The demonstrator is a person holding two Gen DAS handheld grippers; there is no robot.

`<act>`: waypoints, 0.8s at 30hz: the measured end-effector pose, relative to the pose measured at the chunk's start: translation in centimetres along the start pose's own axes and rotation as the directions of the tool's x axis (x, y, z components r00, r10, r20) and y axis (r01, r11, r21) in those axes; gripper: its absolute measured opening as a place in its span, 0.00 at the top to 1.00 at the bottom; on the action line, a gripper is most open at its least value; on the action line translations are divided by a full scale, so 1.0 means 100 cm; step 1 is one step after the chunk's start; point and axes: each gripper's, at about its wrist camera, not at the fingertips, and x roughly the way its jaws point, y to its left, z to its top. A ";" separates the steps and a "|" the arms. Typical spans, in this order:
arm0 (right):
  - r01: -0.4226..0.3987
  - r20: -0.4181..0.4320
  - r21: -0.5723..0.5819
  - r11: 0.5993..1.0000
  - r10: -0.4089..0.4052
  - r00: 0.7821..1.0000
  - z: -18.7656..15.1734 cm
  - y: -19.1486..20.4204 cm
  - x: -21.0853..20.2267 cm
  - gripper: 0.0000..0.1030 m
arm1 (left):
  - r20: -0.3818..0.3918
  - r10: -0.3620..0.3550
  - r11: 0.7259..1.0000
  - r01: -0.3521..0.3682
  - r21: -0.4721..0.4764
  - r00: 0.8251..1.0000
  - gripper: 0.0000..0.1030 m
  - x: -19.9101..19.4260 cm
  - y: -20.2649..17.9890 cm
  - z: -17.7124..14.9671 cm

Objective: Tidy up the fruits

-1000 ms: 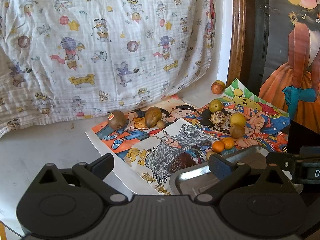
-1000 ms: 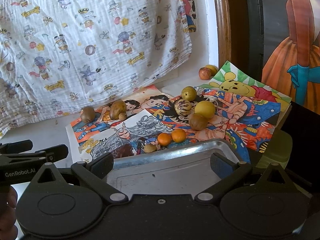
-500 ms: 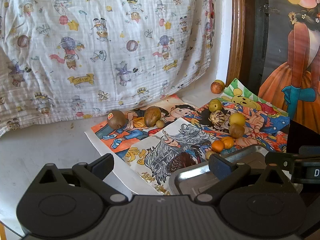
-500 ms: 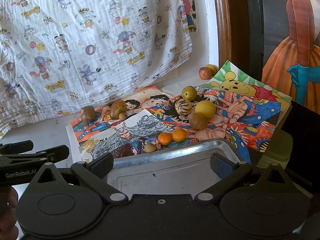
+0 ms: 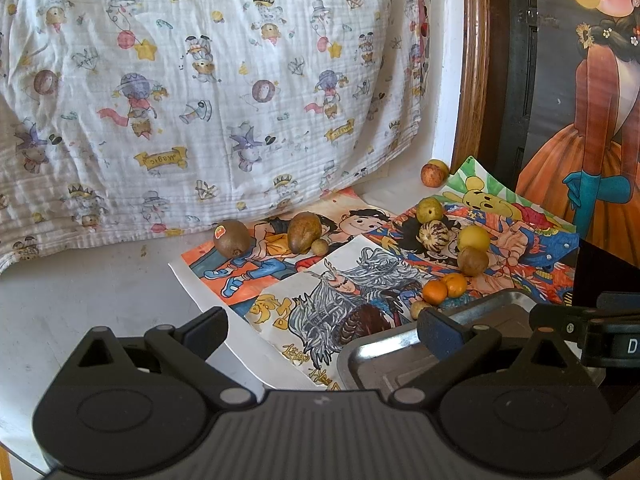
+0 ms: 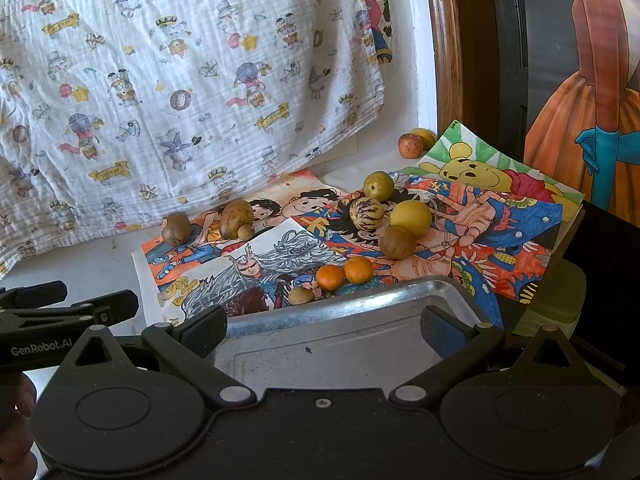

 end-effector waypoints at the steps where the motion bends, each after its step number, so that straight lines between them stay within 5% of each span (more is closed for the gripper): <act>1: 0.000 0.000 0.000 1.000 0.000 1.000 0.000 0.001 0.001 0.00 | -0.001 0.001 1.000 -0.001 0.000 1.000 0.00 0.000 0.000 0.000; 24: 0.002 -0.003 0.009 1.000 -0.002 1.000 0.002 -0.002 0.005 0.00 | -0.028 -0.004 1.000 0.003 -0.017 1.000 0.00 0.010 0.003 -0.001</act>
